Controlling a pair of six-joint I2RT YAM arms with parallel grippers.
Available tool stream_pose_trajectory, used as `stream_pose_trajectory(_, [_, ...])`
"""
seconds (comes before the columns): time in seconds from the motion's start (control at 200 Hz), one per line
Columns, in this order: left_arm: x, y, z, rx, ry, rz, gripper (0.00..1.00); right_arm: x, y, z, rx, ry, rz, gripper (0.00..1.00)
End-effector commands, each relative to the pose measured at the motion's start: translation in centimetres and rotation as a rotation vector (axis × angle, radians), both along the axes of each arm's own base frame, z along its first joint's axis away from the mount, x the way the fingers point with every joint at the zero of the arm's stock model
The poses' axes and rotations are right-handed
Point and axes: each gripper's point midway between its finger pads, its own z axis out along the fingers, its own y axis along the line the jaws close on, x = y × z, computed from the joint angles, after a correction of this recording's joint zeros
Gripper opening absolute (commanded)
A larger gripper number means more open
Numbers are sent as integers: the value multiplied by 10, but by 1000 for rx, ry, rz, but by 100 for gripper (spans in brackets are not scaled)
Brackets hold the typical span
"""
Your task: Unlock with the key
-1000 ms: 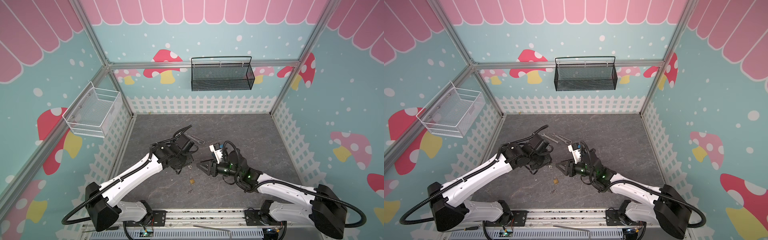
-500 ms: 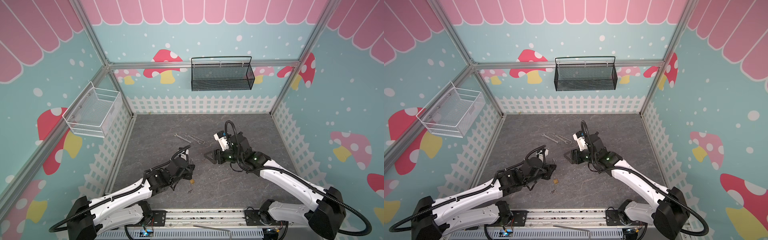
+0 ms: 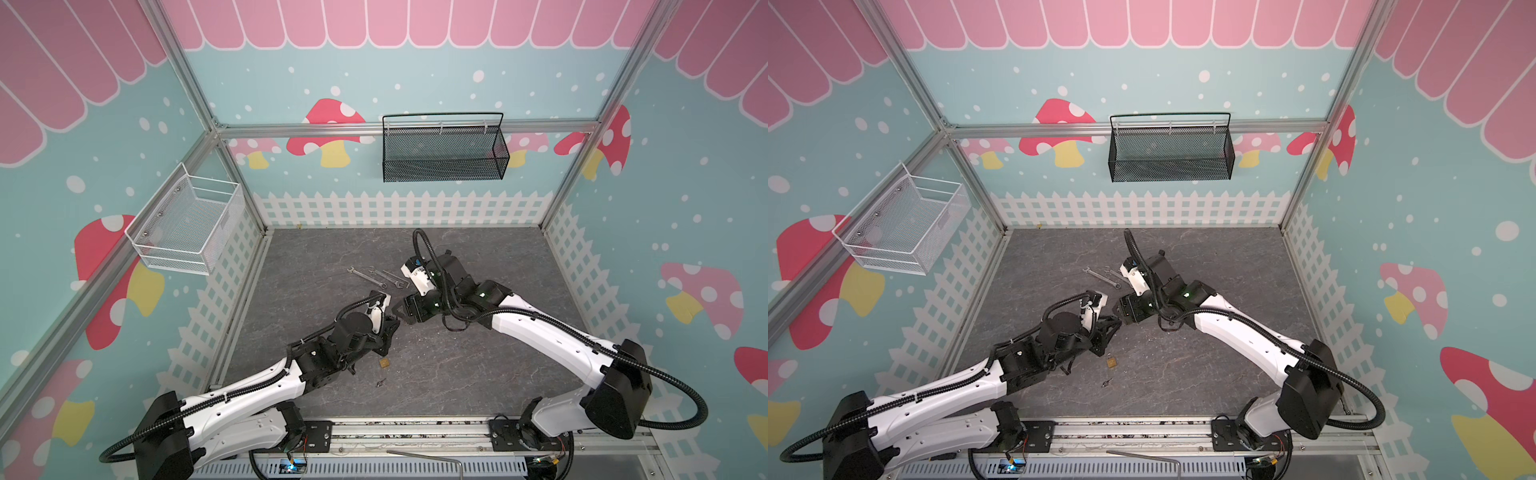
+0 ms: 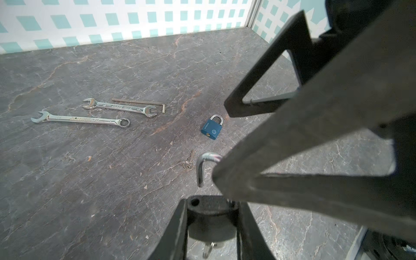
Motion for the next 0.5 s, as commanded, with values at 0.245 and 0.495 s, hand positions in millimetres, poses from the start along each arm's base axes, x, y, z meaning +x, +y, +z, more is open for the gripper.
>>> stream_pose_trajectory(0.245, [-3, -5, 7, 30, -48, -54, 0, 22, -15, -21, -225, -35, -53, 78])
stream_pose_trajectory(0.495, [-1, 3, 8, 52, -60, -26, 0, 22, -28, -27, -301, -27, -53, 81])
